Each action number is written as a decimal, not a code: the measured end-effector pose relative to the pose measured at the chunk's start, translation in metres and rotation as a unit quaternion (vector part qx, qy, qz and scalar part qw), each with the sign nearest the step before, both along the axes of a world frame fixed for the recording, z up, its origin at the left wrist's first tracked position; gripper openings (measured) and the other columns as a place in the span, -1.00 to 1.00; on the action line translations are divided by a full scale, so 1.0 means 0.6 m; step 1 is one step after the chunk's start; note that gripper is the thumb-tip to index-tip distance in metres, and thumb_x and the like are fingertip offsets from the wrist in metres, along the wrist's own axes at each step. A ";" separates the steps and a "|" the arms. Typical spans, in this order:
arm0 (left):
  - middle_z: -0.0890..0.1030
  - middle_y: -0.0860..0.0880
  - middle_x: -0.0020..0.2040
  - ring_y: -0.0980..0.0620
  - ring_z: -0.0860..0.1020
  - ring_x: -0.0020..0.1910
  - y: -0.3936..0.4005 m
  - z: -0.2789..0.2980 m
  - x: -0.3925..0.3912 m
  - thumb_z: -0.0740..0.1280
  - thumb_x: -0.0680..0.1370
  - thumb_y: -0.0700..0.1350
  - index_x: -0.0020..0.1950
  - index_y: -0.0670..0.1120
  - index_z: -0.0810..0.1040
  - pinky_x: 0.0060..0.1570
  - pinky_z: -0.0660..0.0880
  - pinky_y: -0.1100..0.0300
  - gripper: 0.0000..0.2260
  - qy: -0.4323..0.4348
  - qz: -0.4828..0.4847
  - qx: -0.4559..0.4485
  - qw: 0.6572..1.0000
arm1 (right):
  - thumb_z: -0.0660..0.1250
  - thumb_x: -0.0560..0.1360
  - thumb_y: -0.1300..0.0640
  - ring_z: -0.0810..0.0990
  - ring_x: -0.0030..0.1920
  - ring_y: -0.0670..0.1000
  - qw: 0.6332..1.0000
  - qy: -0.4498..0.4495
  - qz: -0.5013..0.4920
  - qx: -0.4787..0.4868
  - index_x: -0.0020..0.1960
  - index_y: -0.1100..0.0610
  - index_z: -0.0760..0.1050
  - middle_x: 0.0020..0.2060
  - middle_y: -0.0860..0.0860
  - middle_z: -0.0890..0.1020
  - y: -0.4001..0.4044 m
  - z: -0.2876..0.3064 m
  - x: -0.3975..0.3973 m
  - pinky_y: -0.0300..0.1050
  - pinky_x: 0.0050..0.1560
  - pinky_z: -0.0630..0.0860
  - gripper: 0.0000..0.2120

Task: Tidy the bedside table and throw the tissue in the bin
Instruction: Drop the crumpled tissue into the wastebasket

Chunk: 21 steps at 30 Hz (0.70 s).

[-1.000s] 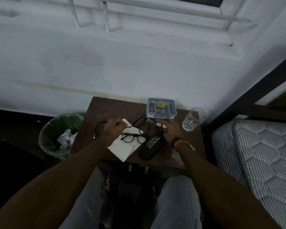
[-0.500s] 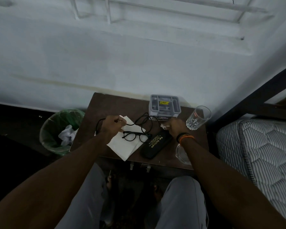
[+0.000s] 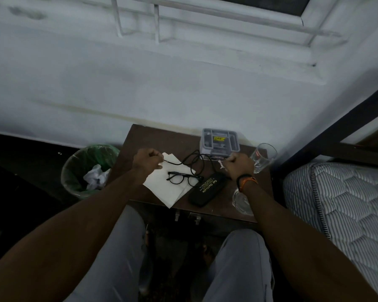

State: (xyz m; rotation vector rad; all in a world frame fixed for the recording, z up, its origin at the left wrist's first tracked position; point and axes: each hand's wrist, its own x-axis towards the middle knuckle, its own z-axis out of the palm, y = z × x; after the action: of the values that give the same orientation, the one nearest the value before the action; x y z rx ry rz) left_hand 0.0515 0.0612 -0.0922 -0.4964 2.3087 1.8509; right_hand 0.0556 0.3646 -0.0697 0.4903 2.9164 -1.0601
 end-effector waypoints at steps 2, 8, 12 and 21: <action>0.64 -0.14 -0.22 -0.01 0.61 -0.26 -0.011 0.008 0.006 0.42 0.45 -0.34 -0.25 -0.16 0.62 -0.36 0.58 0.27 -0.87 0.004 0.008 0.003 1.000 | 0.44 0.35 0.16 0.64 -0.20 0.04 0.999 0.008 -0.003 -0.031 -0.30 0.08 0.58 -0.32 -0.02 0.65 -0.022 0.012 0.001 -0.12 -0.14 0.55 -0.92; 0.63 -0.19 -0.28 0.01 0.60 -0.40 -0.071 0.017 0.024 0.38 0.47 -0.32 -0.23 -0.15 0.62 -0.39 0.57 0.17 -0.88 -0.002 0.058 0.022 0.998 | 0.30 0.44 0.34 0.70 -0.13 0.04 0.985 0.012 0.087 -0.148 0.03 0.03 0.65 -0.06 0.03 0.70 -0.130 0.029 -0.009 0.01 -0.09 0.69 -0.70; 0.60 -0.19 -0.23 -0.08 0.59 -0.25 -0.125 0.015 0.029 0.36 0.48 -0.39 -0.23 -0.24 0.59 -0.22 0.64 0.12 -0.89 -0.004 0.070 0.061 0.996 | 0.29 0.46 0.37 0.72 -0.19 0.01 0.975 -0.013 0.143 -0.172 -0.13 0.13 0.73 -0.17 0.04 0.74 -0.223 0.028 -0.013 -0.04 -0.10 0.69 -0.73; 0.64 -0.11 -0.41 -0.08 0.59 -0.35 -0.237 -0.017 0.052 0.43 0.39 -0.45 -0.31 -0.23 0.60 -0.33 0.63 0.19 -0.84 -0.024 0.103 0.078 0.991 | 0.23 0.43 0.39 0.70 -0.33 0.04 0.956 -0.063 0.146 -0.246 -0.23 0.25 0.70 -0.26 0.14 0.72 -0.420 -0.002 -0.003 -0.06 -0.16 0.68 -0.73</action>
State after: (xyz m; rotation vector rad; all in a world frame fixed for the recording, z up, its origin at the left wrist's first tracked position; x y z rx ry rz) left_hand 0.0826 -0.0811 -0.1026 -0.7730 2.1310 2.0650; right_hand 0.0536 0.1125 -0.0707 0.1010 2.3823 -1.5594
